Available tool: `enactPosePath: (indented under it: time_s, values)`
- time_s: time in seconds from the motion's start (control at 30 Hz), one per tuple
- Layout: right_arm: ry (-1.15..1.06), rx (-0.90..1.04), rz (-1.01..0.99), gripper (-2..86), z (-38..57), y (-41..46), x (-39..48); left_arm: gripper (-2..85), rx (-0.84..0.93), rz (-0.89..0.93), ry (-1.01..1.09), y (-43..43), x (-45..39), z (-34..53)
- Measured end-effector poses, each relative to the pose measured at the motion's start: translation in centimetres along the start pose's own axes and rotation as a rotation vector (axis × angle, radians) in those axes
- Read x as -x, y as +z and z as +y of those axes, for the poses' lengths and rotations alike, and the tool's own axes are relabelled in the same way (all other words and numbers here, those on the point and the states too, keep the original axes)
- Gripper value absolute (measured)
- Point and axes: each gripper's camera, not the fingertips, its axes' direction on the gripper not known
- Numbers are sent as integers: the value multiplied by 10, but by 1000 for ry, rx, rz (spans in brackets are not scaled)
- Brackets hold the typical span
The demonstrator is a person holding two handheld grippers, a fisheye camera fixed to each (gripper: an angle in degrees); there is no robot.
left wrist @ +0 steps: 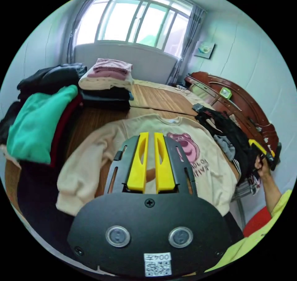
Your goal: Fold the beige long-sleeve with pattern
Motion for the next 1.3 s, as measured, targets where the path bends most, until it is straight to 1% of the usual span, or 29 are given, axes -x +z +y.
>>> enactPosePath:
  time_s: [0.07,0.1,0.17,0.23,0.27,0.33,0.4,0.43,0.47,0.5,0.57,0.63,0.73,0.8,0.93,1.07,1.13,1.23,1.3]
  values:
    - [67,112,-82,-3,52,-4,3,30,20,43,-51,-92,-10,82]
    - [104,181,-134,-4,82,-5,9,30,24,40,-67,-113,-13,103]
    - [143,258,-181,-6,114,-2,21,35,50,28,-124,-184,-32,177]
    - [144,318,-194,-7,128,5,34,43,66,-35,-145,-226,-50,214]
    - [102,363,-184,-7,128,14,45,49,86,-57,-181,-246,-58,228]
    - [57,388,-112,-7,120,27,55,63,114,-47,-213,-263,-75,232]
    - [65,367,-72,-7,105,40,58,68,127,-53,-232,-275,-95,219]
    - [53,388,-76,-7,101,46,59,70,123,-72,-235,-284,-112,202]
    - [23,462,-59,-7,95,62,61,71,118,-94,-222,-290,-132,183]
    - [9,479,-21,-7,89,69,60,71,121,-105,-211,-292,-143,173]
    - [-14,493,-14,-7,81,75,53,72,161,-160,-130,-292,-193,134]
    - [21,509,-54,-7,74,79,36,73,160,-233,-70,-305,-229,107]
    - [123,514,-175,-6,69,84,-5,75,159,-304,7,-335,-278,68]
    - [196,511,-260,-6,67,86,-36,77,166,-304,28,-356,-298,45]
    - [220,502,-298,-6,60,82,-63,84,216,-231,72,-401,-334,-17]
    - [220,500,-321,-5,48,74,-90,89,213,-199,56,-455,-370,-70]
    - [224,479,-337,-2,46,68,-104,89,228,-215,74,-478,-393,-97]
    - [286,381,-340,8,49,40,-137,88,247,-276,117,-518,-438,-142]
    - [472,192,-399,47,67,1,-189,92,257,-271,86,-552,-452,-171]
